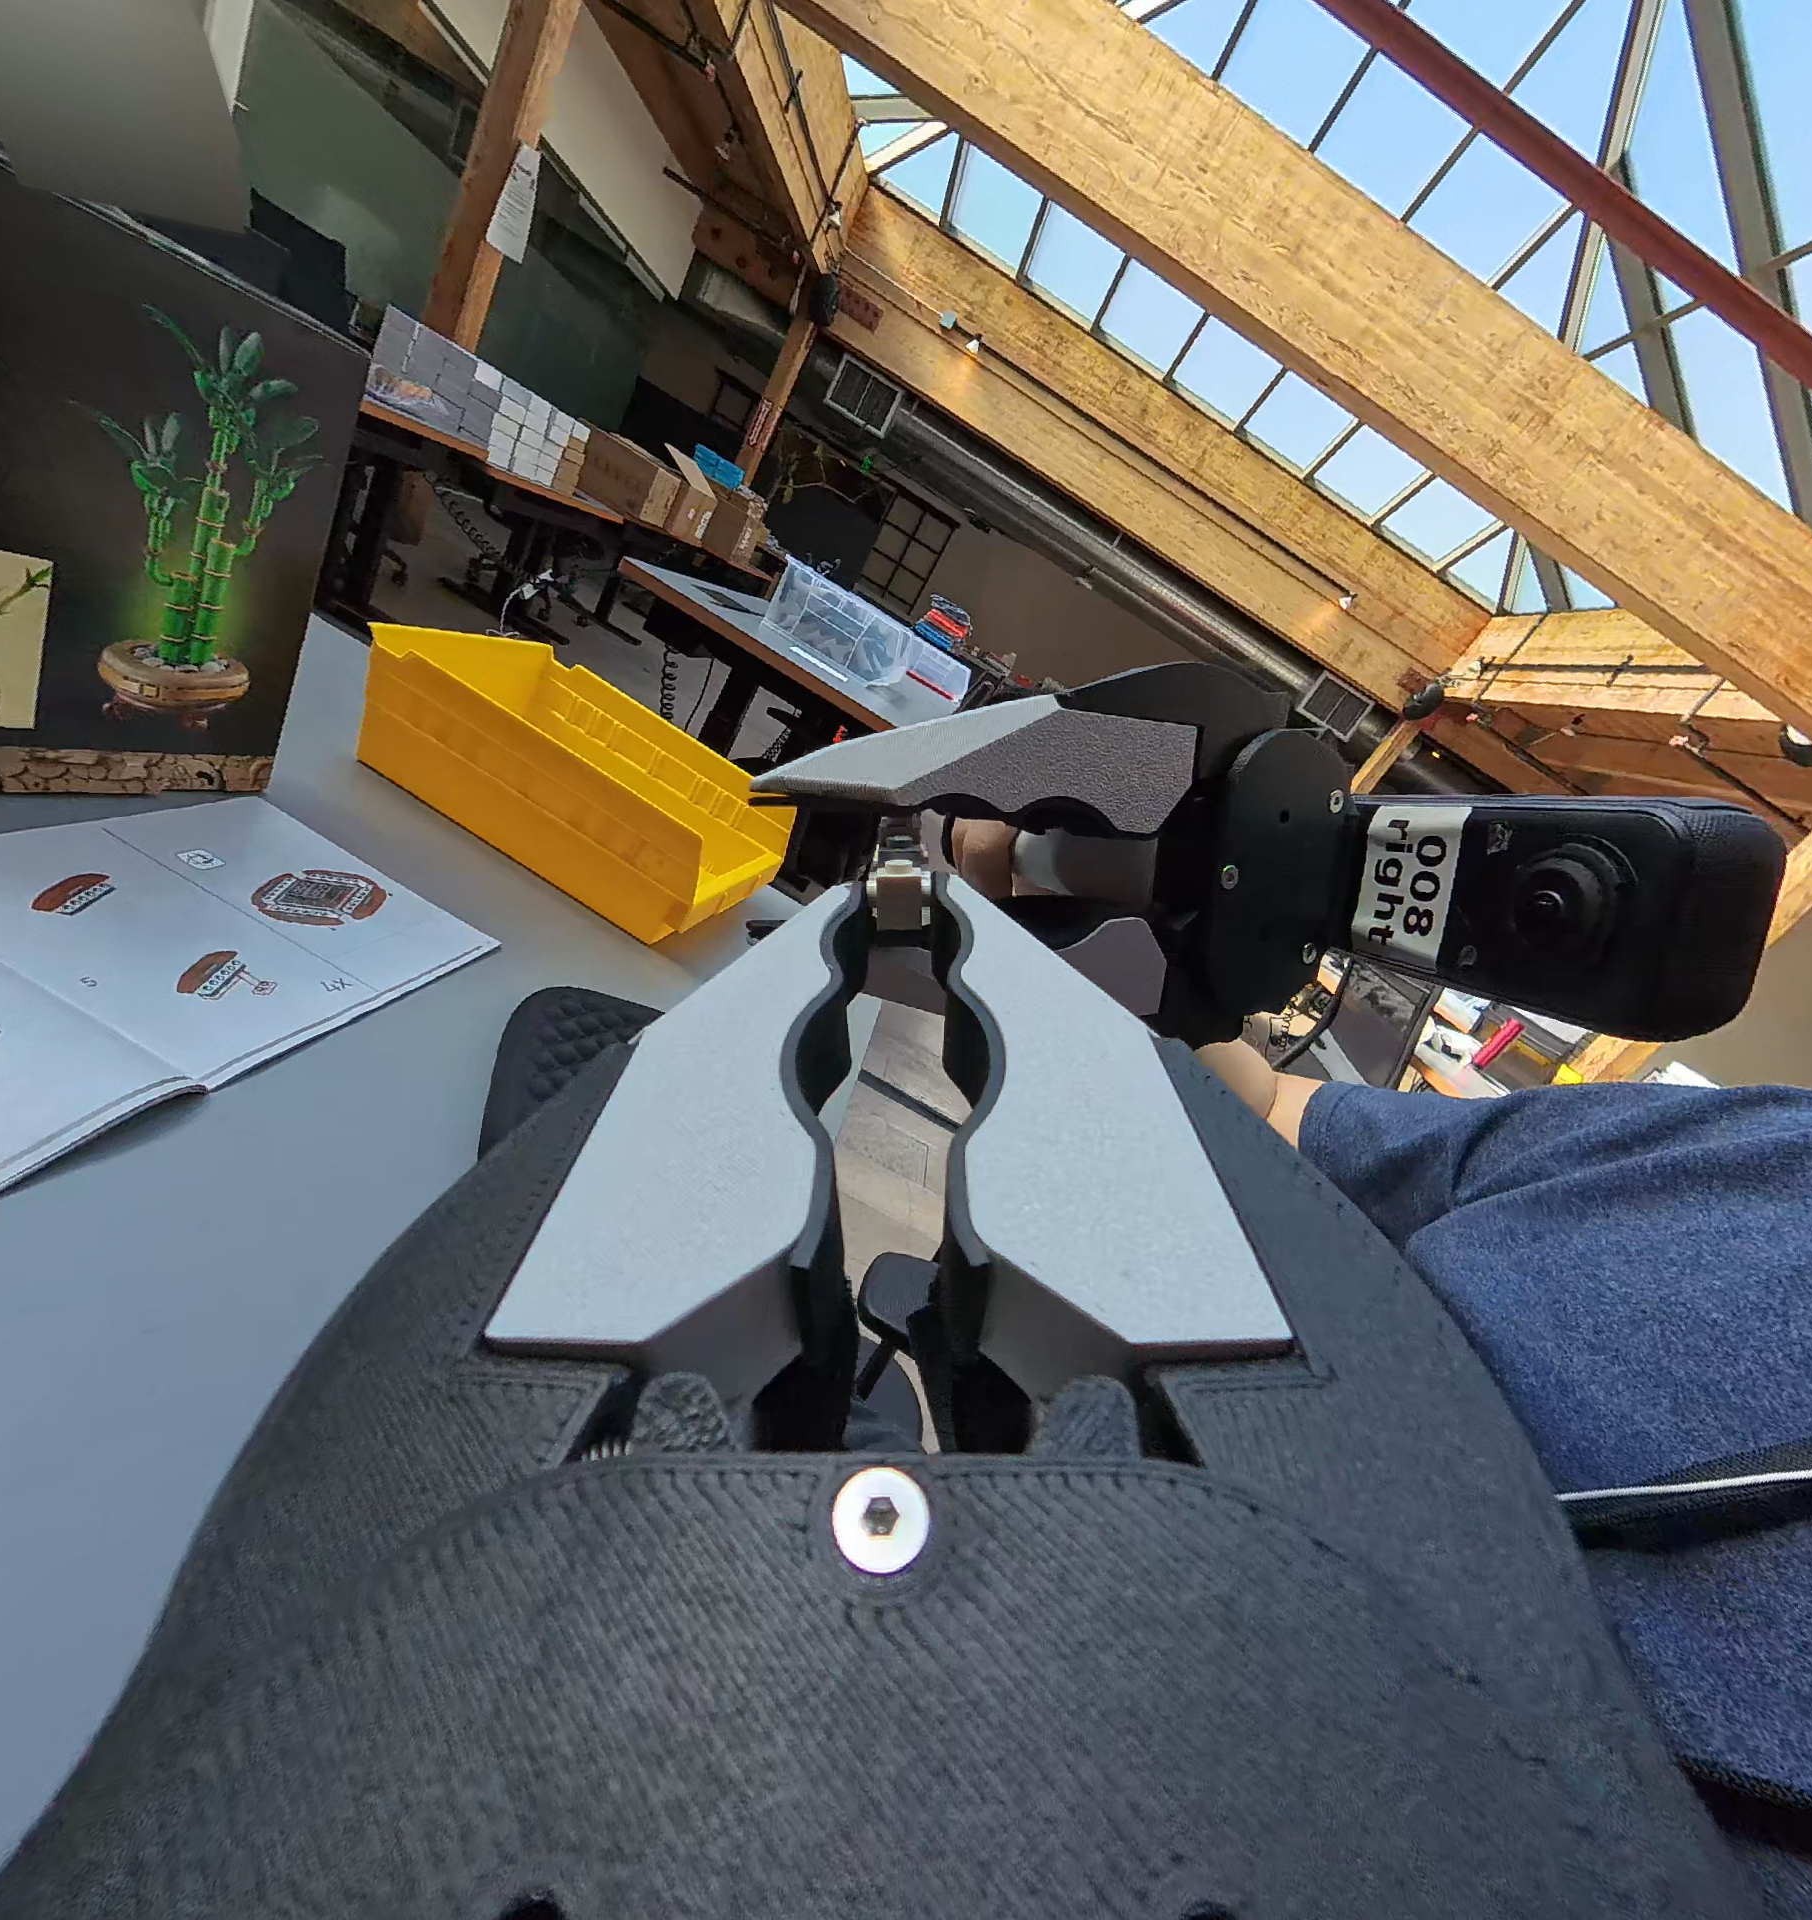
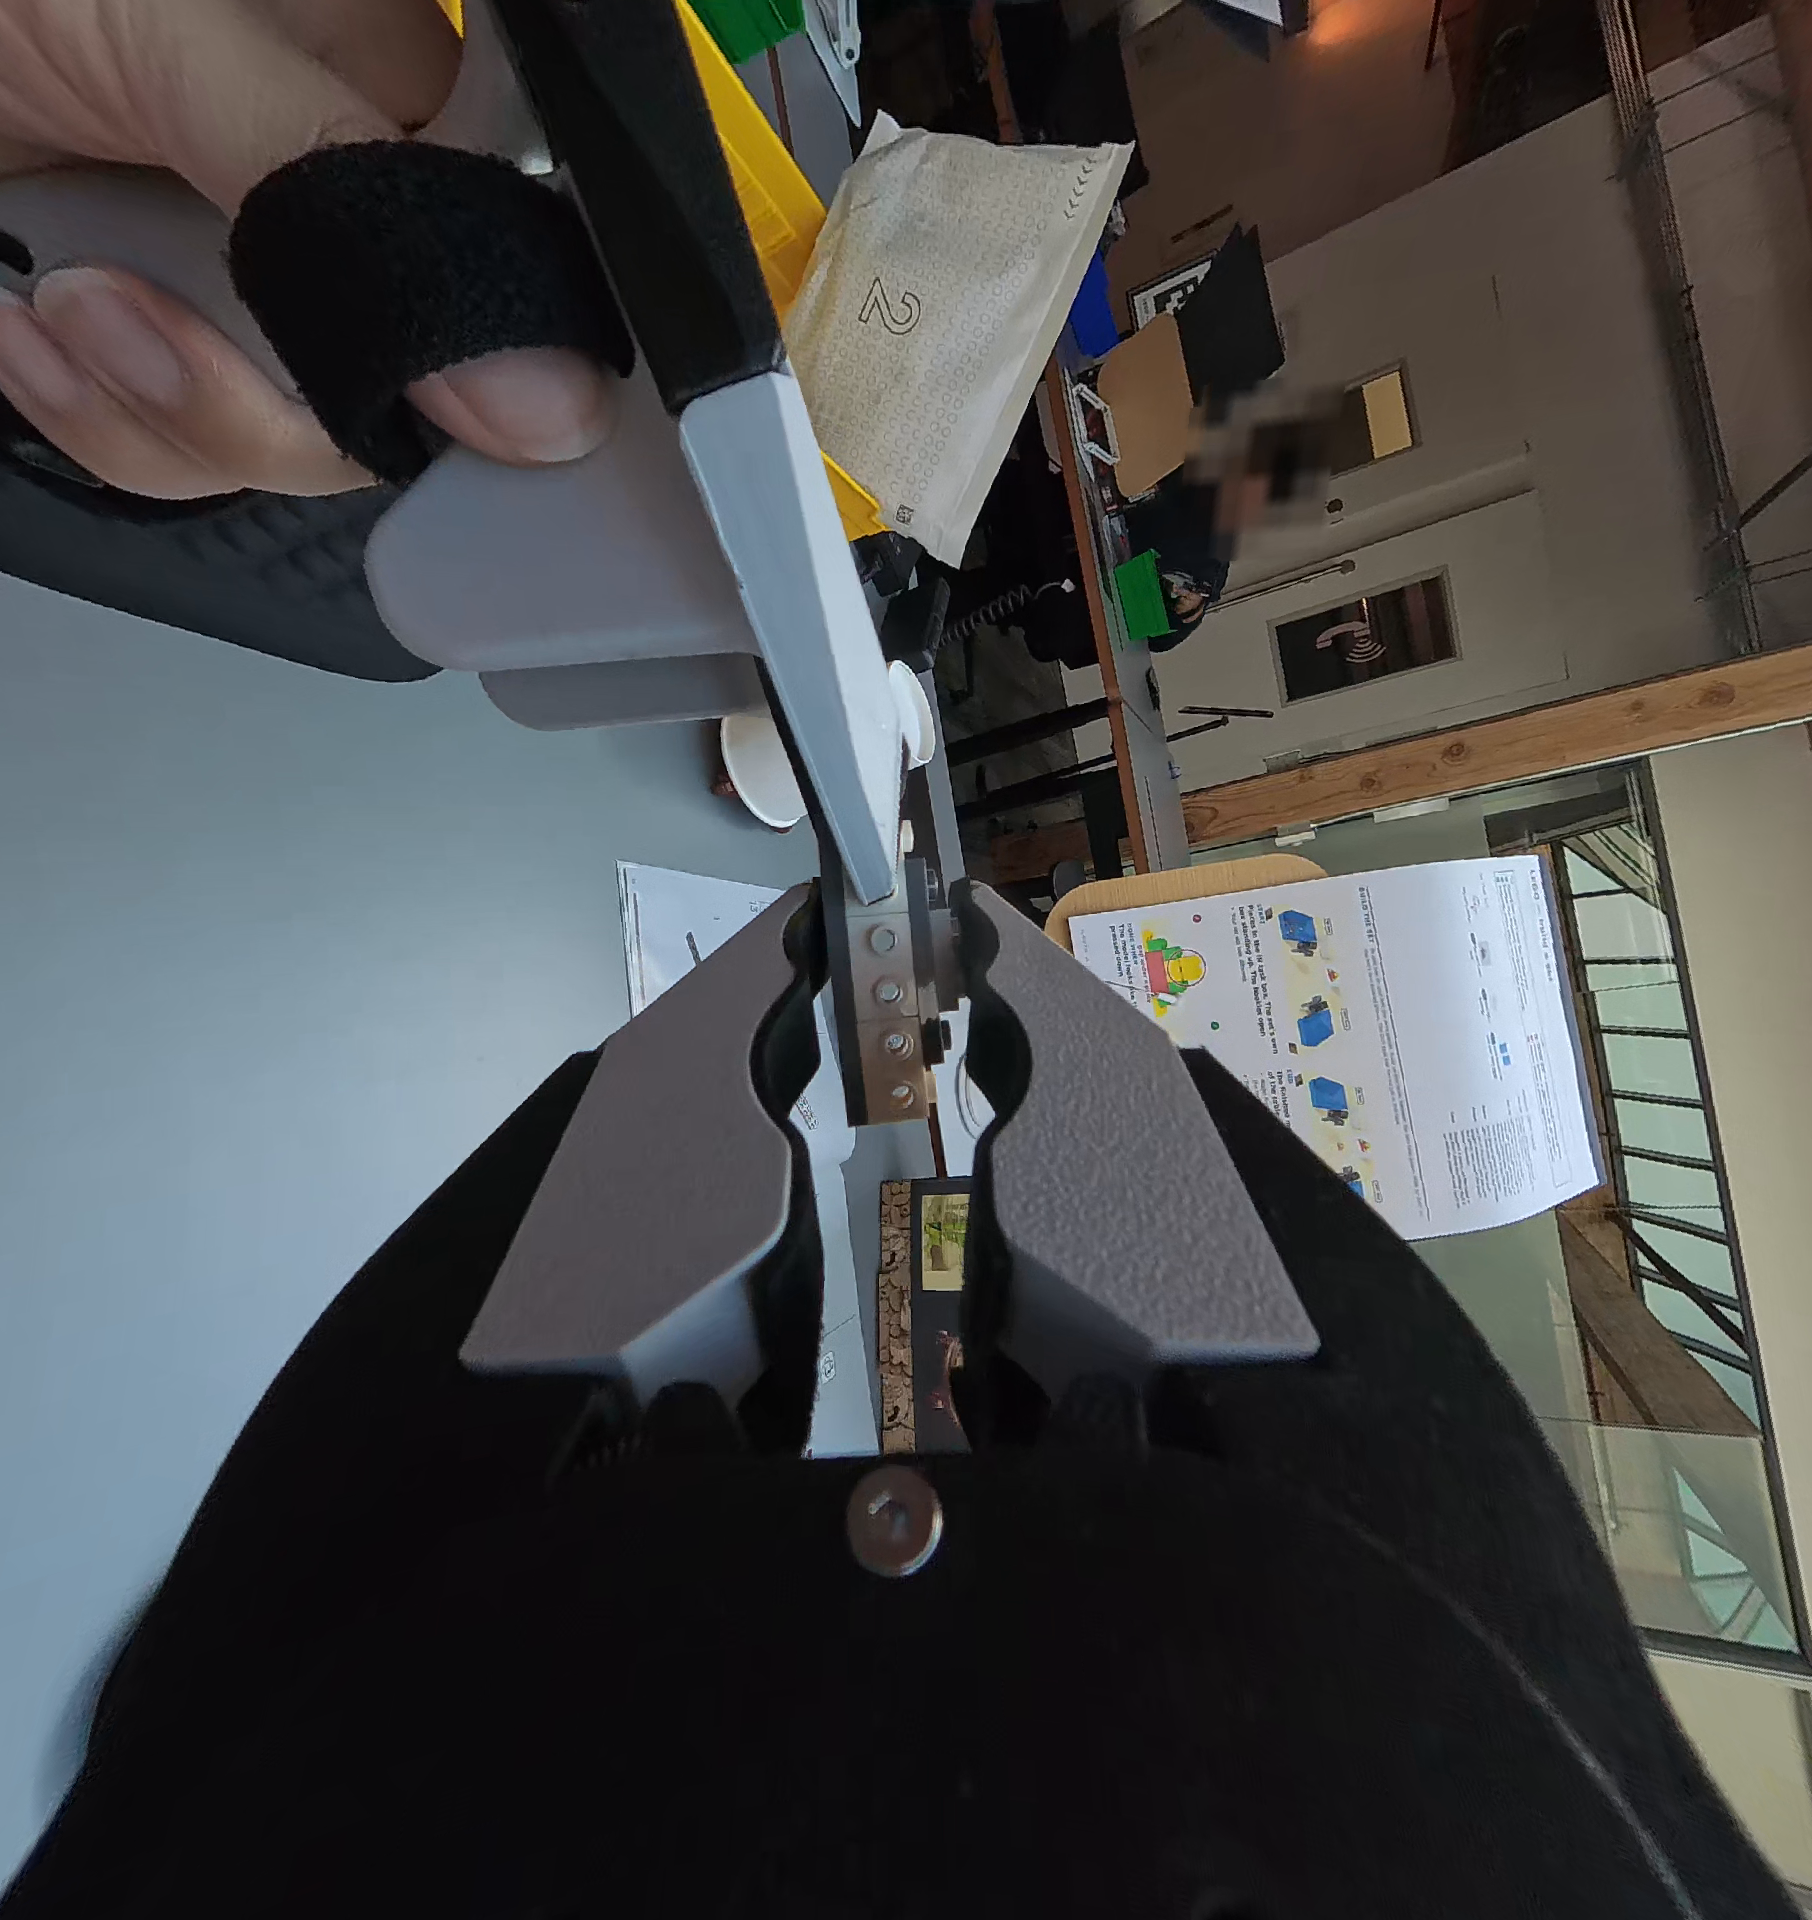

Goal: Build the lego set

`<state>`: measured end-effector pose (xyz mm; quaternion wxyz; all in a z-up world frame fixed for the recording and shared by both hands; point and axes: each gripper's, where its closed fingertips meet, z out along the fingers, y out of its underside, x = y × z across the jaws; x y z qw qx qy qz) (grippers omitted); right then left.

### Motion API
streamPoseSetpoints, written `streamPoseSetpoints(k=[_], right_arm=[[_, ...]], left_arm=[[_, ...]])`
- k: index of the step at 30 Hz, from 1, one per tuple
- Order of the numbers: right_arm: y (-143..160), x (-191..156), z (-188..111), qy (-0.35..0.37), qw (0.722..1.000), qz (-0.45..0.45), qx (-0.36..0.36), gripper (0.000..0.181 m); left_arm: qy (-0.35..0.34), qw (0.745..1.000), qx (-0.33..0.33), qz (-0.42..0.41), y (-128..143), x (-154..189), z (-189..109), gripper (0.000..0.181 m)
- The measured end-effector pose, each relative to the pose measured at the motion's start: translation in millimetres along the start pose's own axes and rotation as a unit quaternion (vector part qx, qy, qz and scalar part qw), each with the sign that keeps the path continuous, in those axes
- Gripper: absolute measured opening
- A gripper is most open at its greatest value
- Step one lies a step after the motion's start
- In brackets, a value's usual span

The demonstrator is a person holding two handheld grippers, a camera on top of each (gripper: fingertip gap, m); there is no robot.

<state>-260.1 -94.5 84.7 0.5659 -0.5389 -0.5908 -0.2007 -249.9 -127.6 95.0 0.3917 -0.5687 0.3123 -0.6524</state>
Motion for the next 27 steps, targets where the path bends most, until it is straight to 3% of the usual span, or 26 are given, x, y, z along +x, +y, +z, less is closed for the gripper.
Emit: streamPoseSetpoints(k=[13,21,27], right_arm=[[4.1,0.4,1.2,0.016,1.000,-0.014,-0.016,0.020],[6.4,0.3,6.7,-0.010,0.998,0.069,-0.001,0.025],[18.1,-3.2,12.3,0.023,0.999,-0.006,-0.047,0.022]], left_arm=[[-0.010,1.000,0.003,-0.006,0.3,-3.1,1.3,0.009],[-0.033,0.999,0.011,0.000,-2.8,-8.4,1.5,0.009],[-0.074,0.997,-0.004,0.023,4.4,-20.0,5.6,0.009]])
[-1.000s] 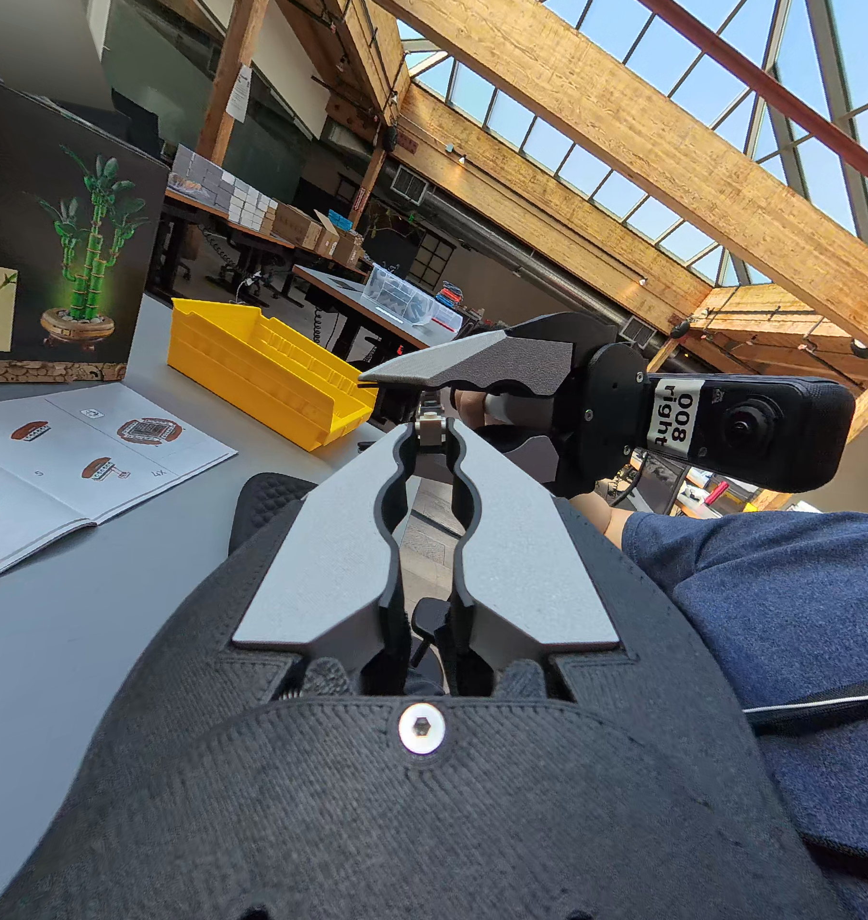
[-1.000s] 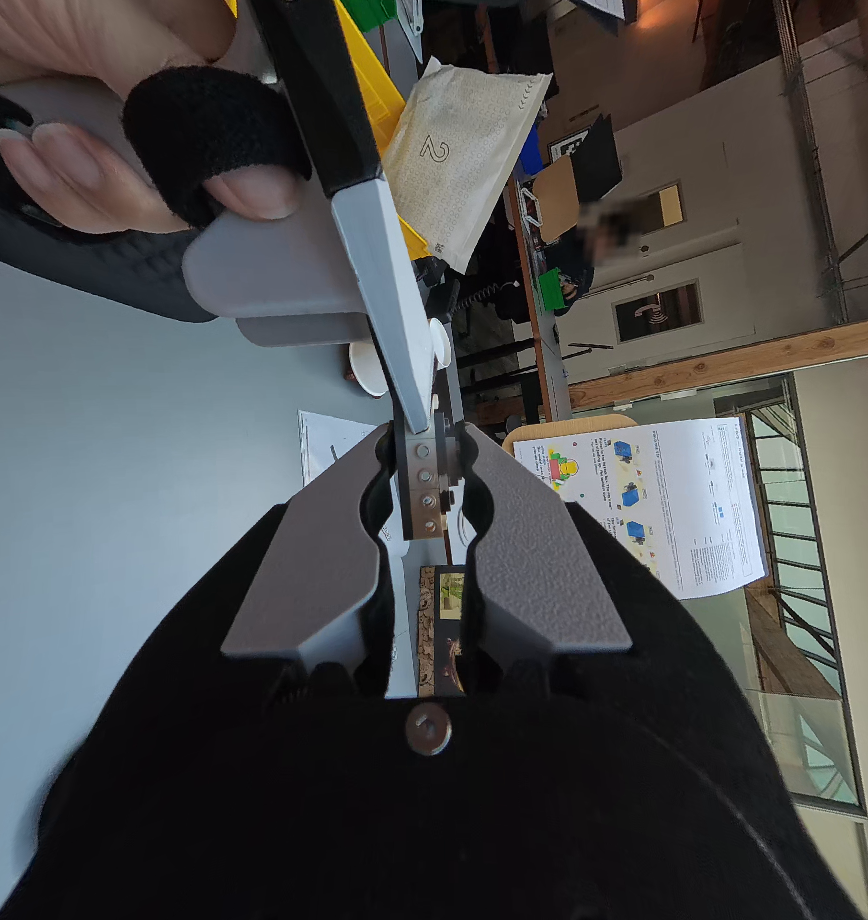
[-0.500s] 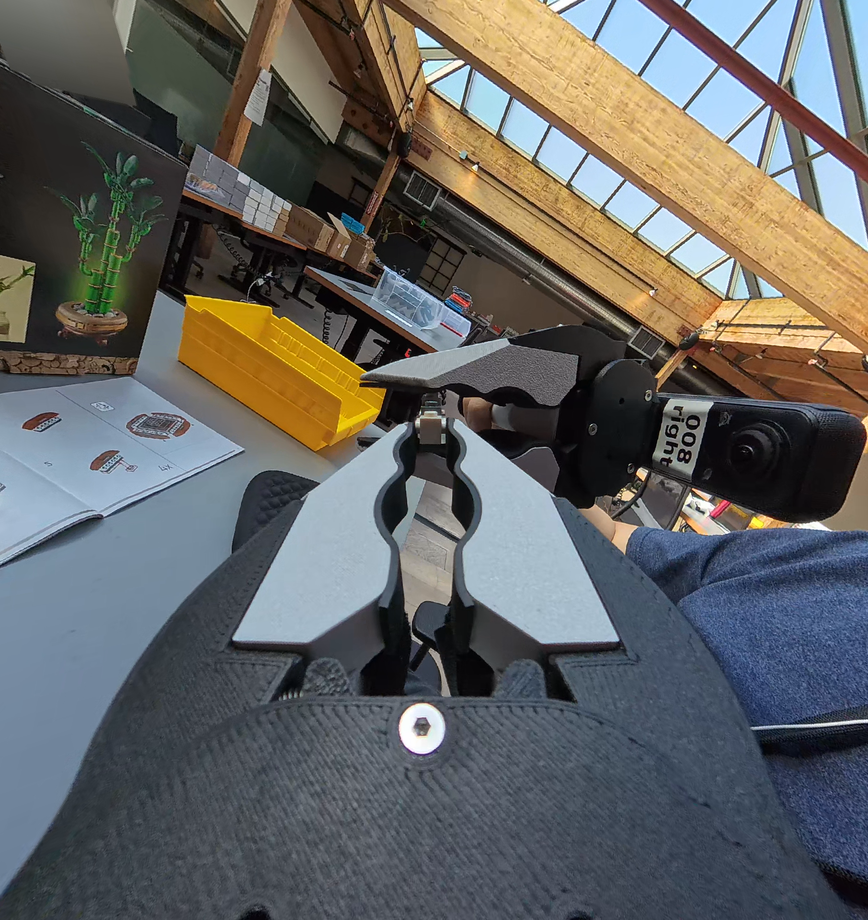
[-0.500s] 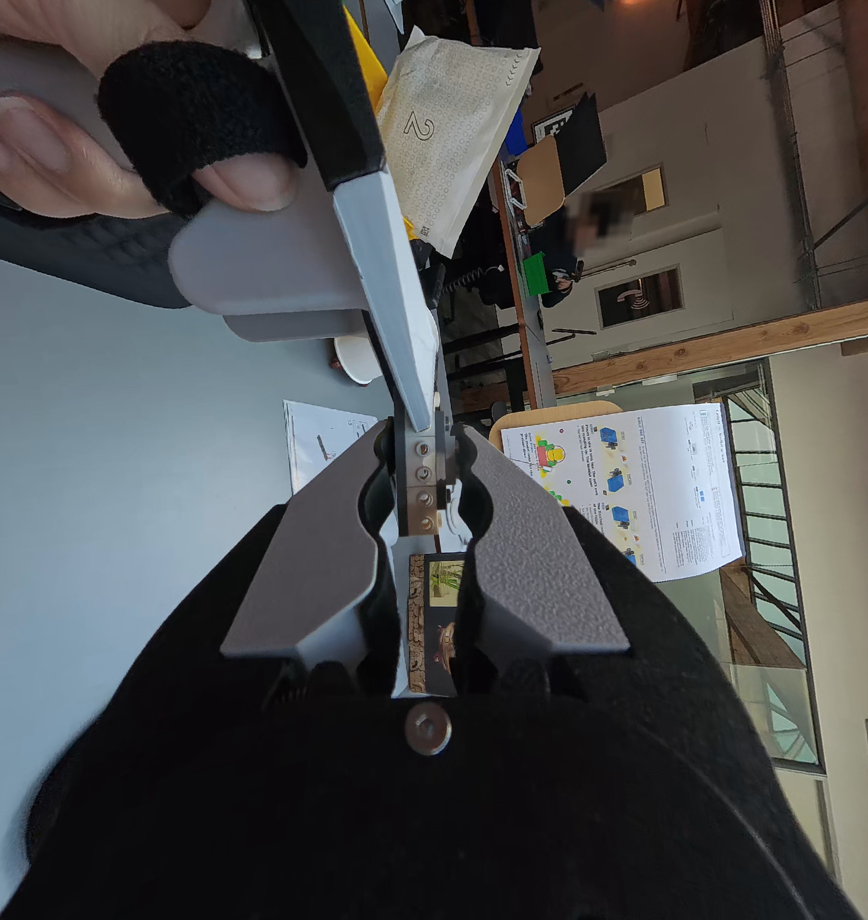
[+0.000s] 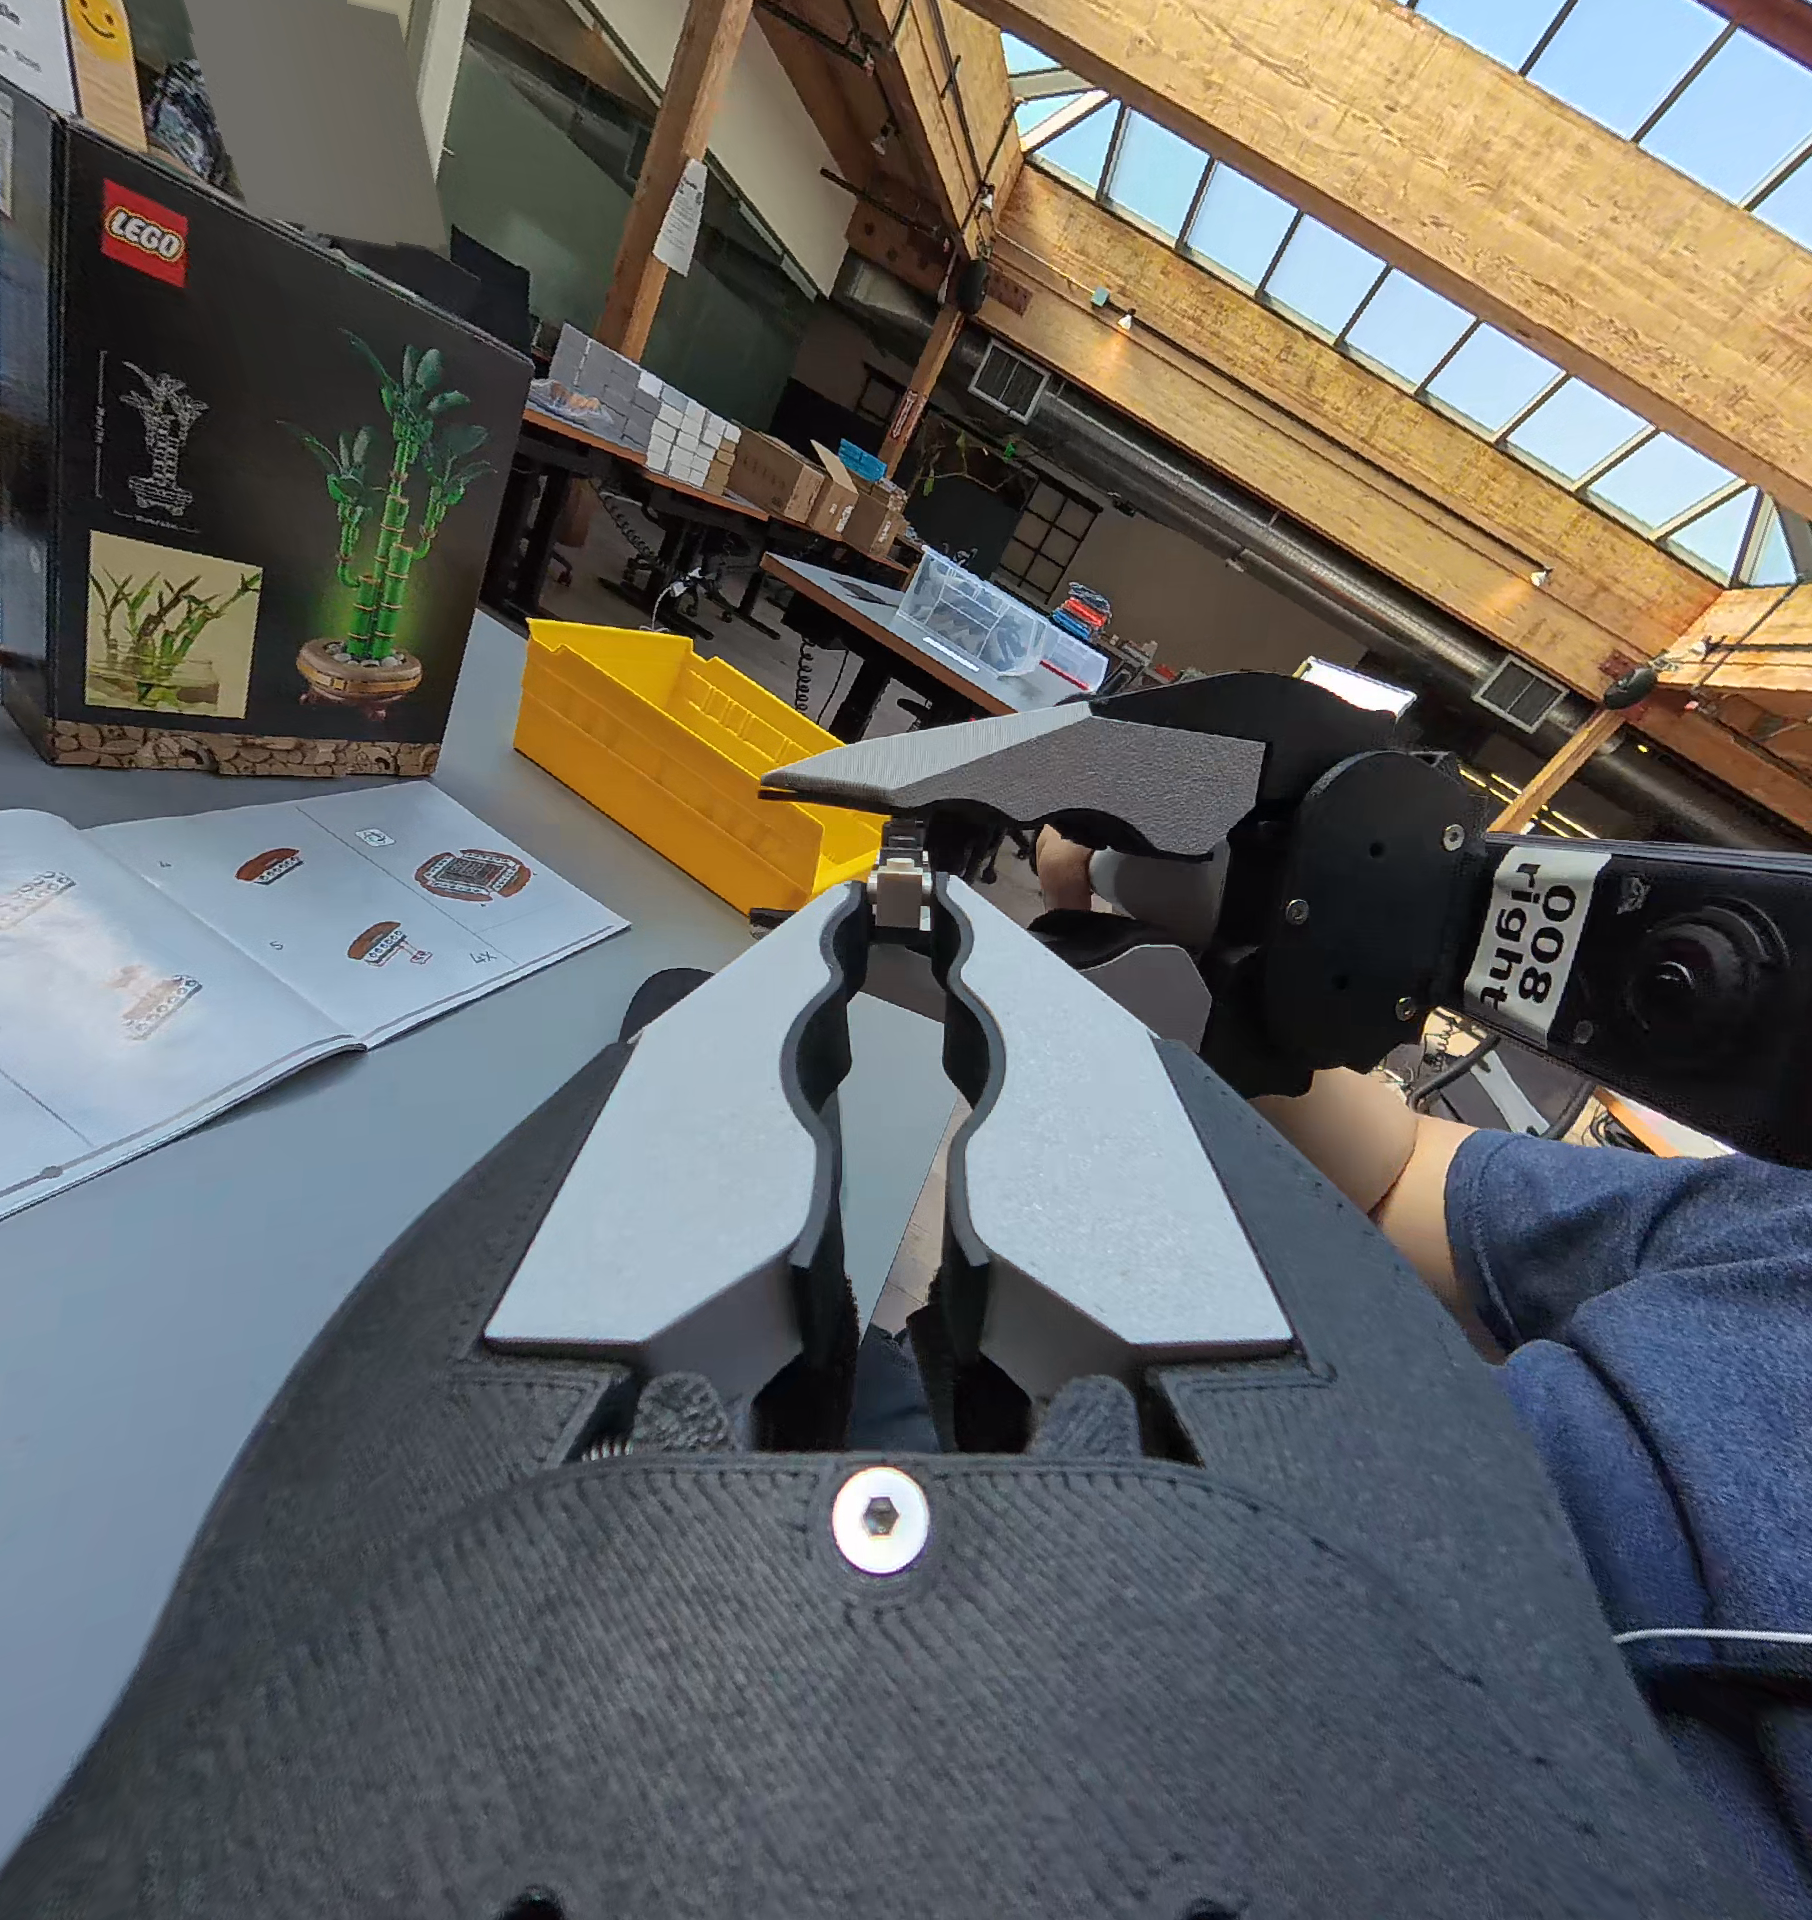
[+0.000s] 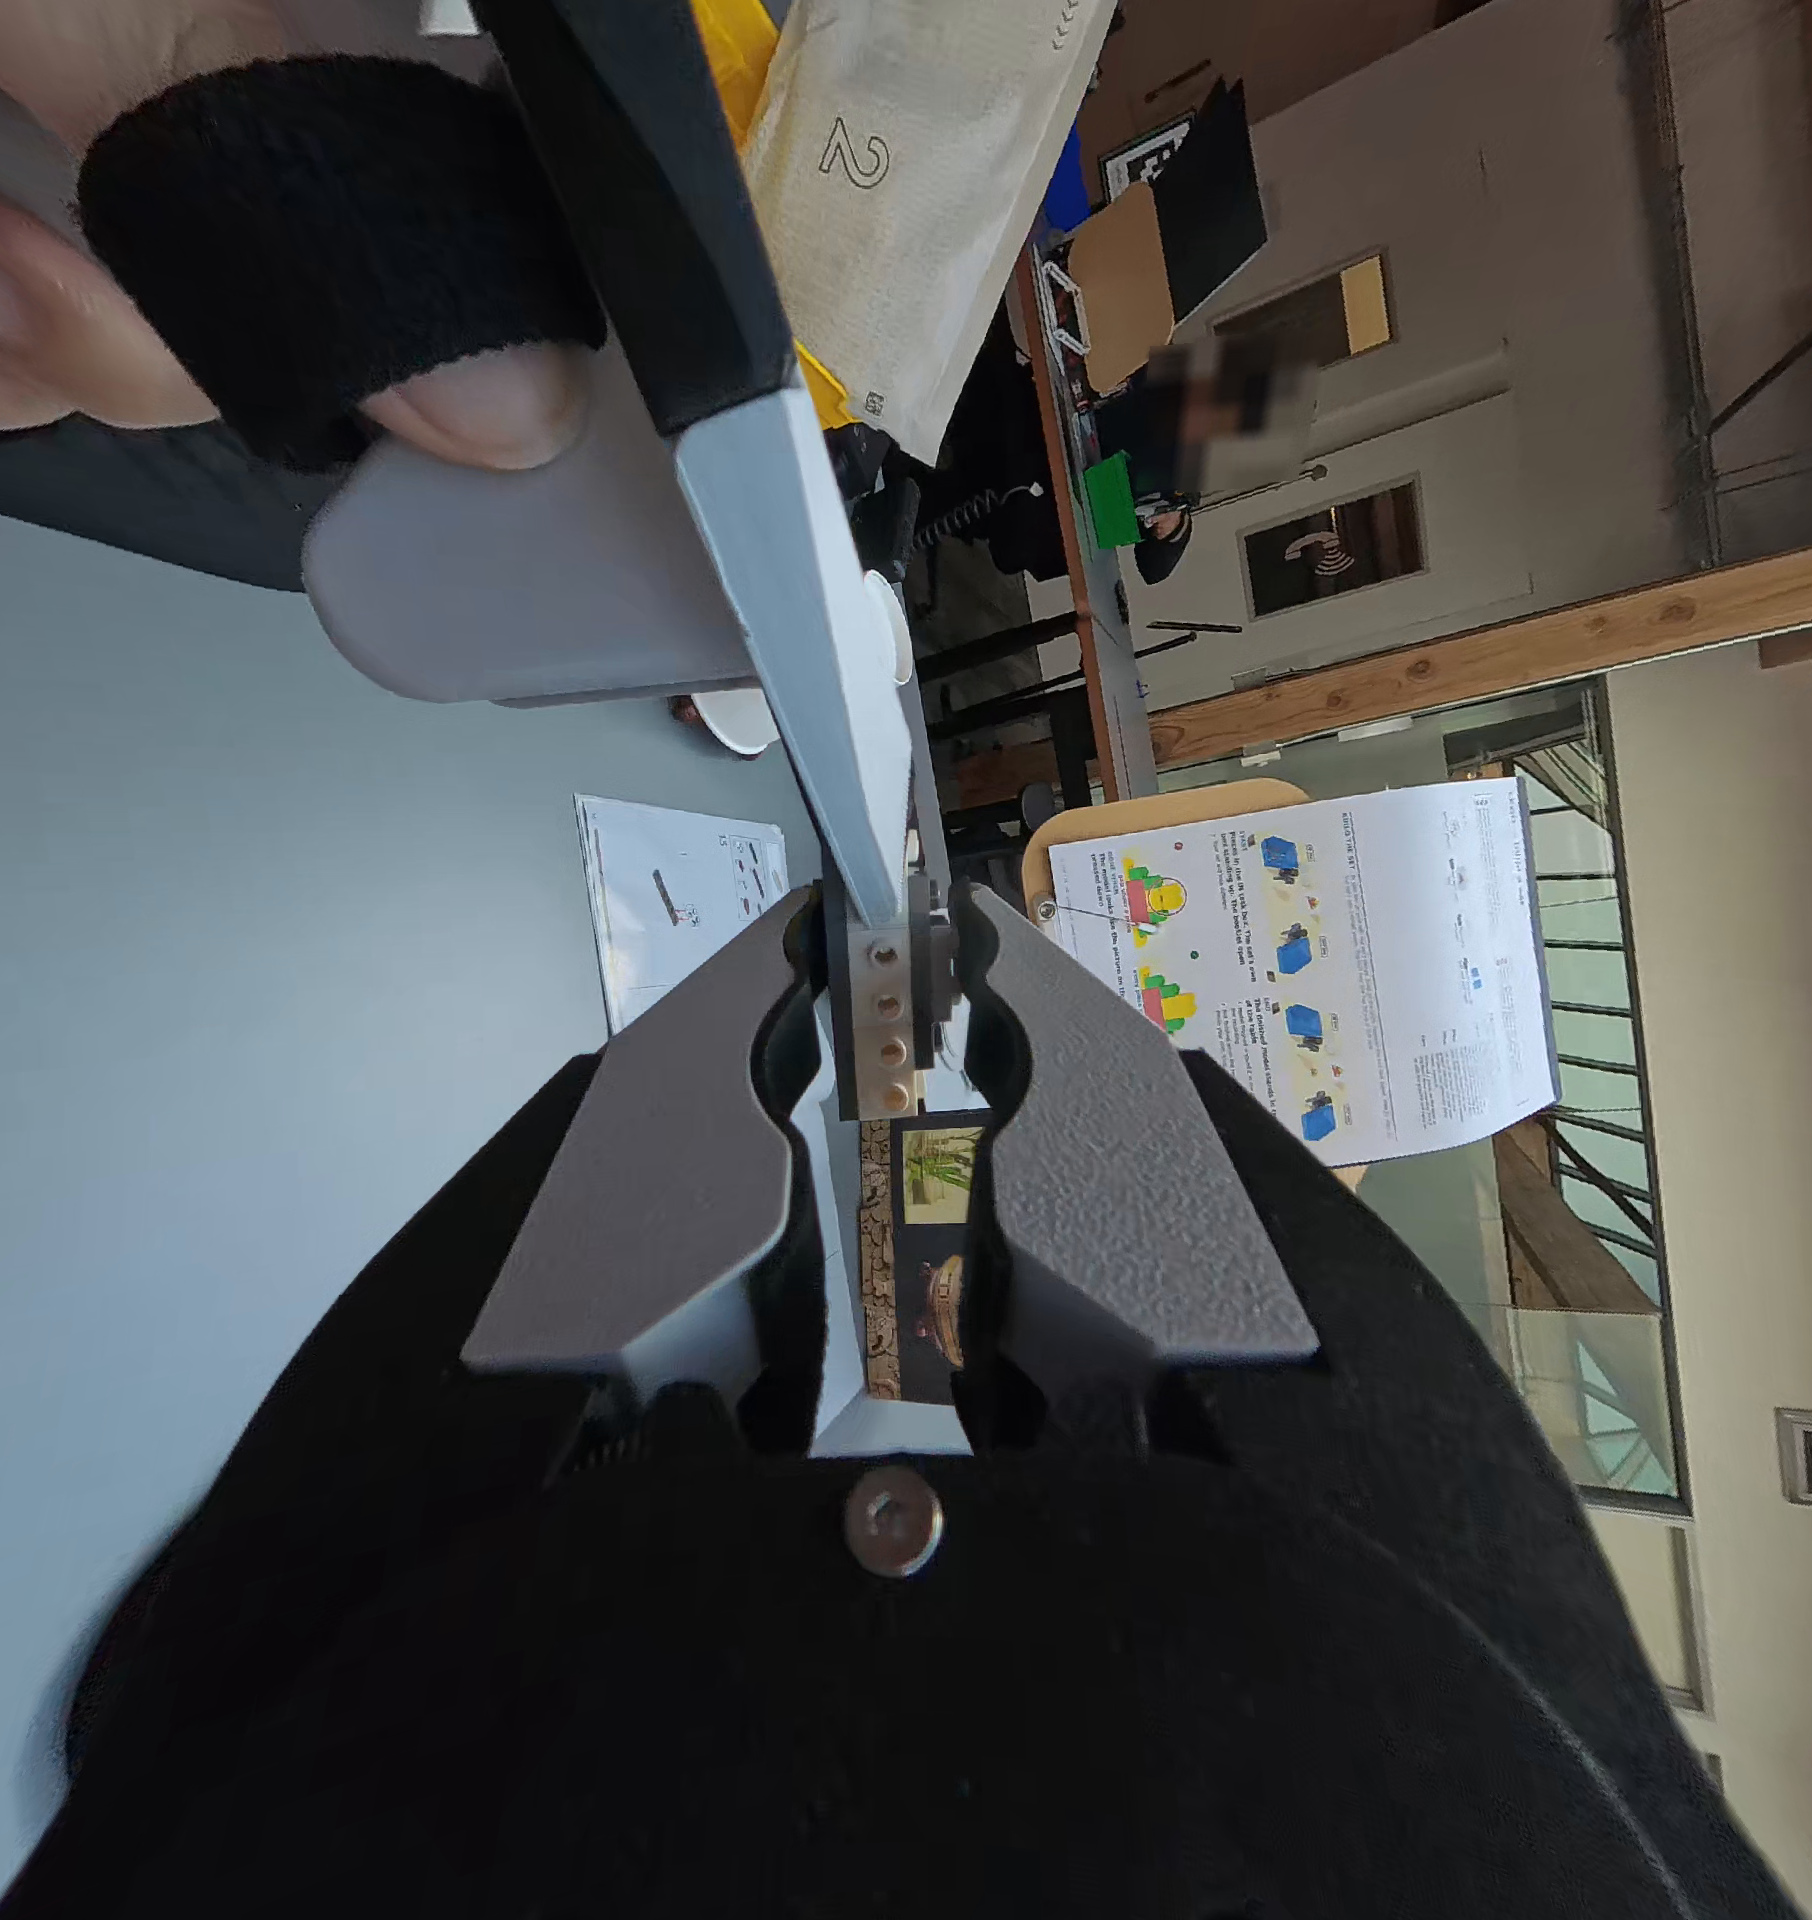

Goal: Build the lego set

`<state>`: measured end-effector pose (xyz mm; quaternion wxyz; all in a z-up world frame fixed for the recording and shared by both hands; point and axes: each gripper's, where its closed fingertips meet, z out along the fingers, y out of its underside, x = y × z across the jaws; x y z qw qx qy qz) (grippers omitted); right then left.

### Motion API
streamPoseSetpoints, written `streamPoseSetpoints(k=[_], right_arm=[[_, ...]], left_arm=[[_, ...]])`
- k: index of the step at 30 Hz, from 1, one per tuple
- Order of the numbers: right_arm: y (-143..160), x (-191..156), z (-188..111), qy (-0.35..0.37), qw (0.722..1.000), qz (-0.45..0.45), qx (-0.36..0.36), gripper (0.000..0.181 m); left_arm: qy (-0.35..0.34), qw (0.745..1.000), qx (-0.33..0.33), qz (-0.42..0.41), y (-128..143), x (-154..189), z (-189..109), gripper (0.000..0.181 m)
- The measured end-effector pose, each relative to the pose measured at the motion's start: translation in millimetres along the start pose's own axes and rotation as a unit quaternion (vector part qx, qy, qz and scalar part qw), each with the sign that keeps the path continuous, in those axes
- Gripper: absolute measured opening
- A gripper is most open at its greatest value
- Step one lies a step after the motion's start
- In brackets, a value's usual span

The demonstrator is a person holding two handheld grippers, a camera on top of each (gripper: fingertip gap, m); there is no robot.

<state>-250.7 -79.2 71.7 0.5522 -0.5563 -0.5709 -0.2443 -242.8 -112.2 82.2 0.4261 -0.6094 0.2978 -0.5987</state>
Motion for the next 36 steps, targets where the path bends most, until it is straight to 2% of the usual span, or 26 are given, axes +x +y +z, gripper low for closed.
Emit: streamPoseSetpoints(k=[13,18,25,28,32,34,36], right_arm=[[-4.1,1.4,-1.5,-0.003,0.999,0.025,0.025,0.022],[-1.3,3.5,-0.6,0.031,0.999,-0.026,-0.001,0.022],[1.0,-2.2,0.2,0.012,1.000,-0.022,-0.002,0.020],[0.3,-2.5,1.4,0.010,1.000,-0.011,0.003,0.021],[-5.0,1.8,0.4,0.008,0.998,0.047,0.033,0.025],[-2.0,8.8,-5.4,0.013,0.998,0.052,0.042,0.034],[-1.0,10.8,-12.2,0.004,0.996,0.060,0.064,0.034]], left_arm=[[-0.001,1.000,0.007,0.006,-1.4,2.0,-1.6,0.009],[-0.003,1.000,0.007,0.003,-1.4,0.6,-0.8,0.009],[0.000,1.000,0.001,-0.007,3.0,-1.3,-0.8,0.009],[0.001,1.000,0.000,-0.010,3.5,-3.0,-1.3,0.009],[0.018,0.999,0.014,-0.026,-2.0,-1.9,-4.8,0.009],[0.037,0.997,0.032,-0.056,-7.6,-2.1,-9.3,0.009],[0.055,0.994,0.037,-0.087,-9.7,-4.3,-13.9,0.009]])
